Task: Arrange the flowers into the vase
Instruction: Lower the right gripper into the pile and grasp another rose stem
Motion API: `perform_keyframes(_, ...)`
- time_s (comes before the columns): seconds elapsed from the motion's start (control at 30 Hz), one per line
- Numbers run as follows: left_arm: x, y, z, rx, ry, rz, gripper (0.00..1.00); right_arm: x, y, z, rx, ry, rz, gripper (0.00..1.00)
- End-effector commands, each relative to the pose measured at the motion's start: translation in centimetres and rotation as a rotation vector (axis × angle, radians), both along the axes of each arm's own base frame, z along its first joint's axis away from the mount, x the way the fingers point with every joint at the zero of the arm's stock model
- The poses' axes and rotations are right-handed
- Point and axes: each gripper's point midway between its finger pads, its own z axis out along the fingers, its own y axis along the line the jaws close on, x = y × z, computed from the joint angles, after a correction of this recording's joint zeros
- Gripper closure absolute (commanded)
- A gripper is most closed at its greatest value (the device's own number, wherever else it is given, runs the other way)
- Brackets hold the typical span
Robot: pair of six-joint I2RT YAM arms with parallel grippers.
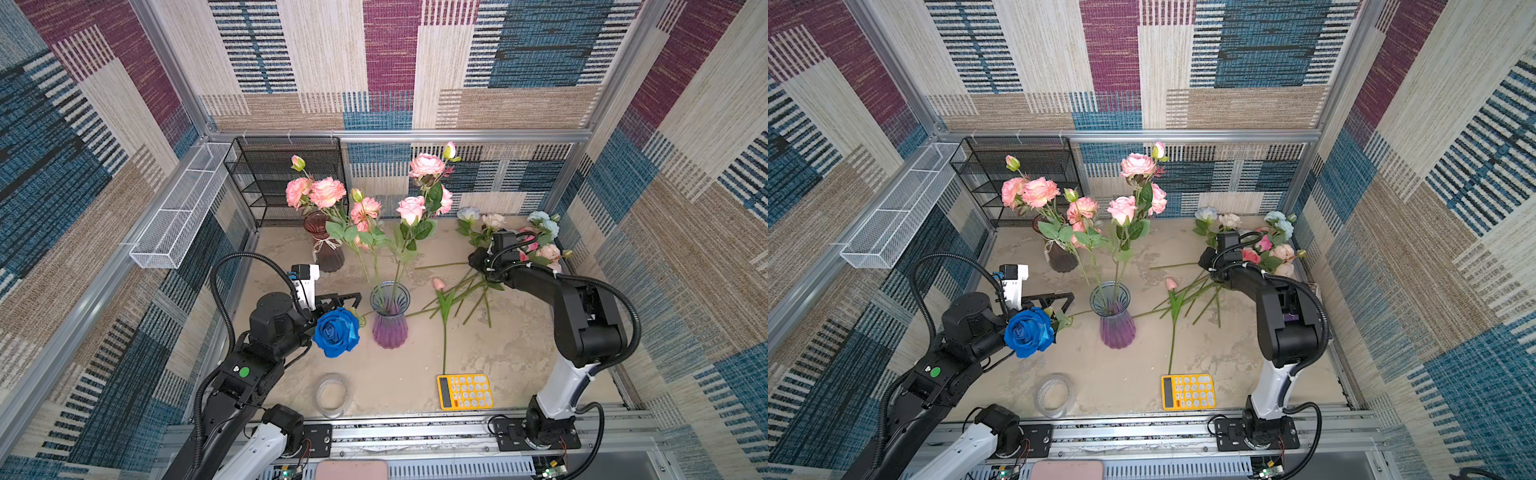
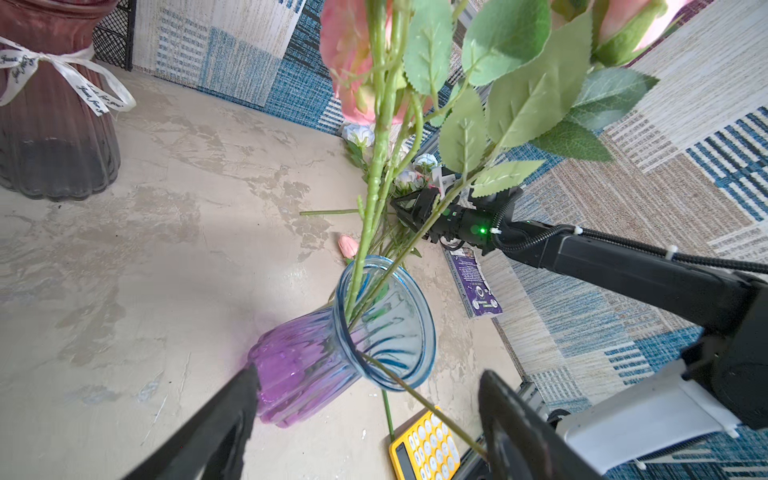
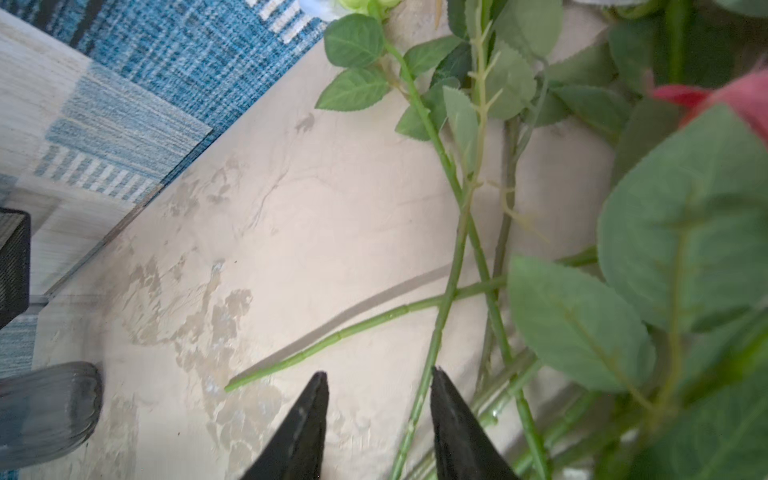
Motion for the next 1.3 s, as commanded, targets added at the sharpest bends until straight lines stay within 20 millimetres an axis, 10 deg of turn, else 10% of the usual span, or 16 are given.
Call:
perform_keyframes(0.0,0.1,0.4,-0.1,0.042,-0.024,0.011,0.16,1.7,-1.4,-0.3,-0.017,-0.005,-0.078,0.59)
perform_keyframes(0.5,0.3,0.8,0.0,0.054,-0.03,0.035,0.16,4.4,-3.2,-4.2,-0.092,0.106,-0.144,0.67)
perform_keyframes(0.77,0.1,1.0,0.3,0.056,-0.037,0.037,0.16,4.7,-3.1,-4.4,-0.101,0.091,-0.13,0.9)
perform_keyframes(1.27,-0.9,2.7,3.5,0.069,-0.115,0.097,0.16,1.5,-4.1,10.4,-0.154,-0.289,-0.147,1.0)
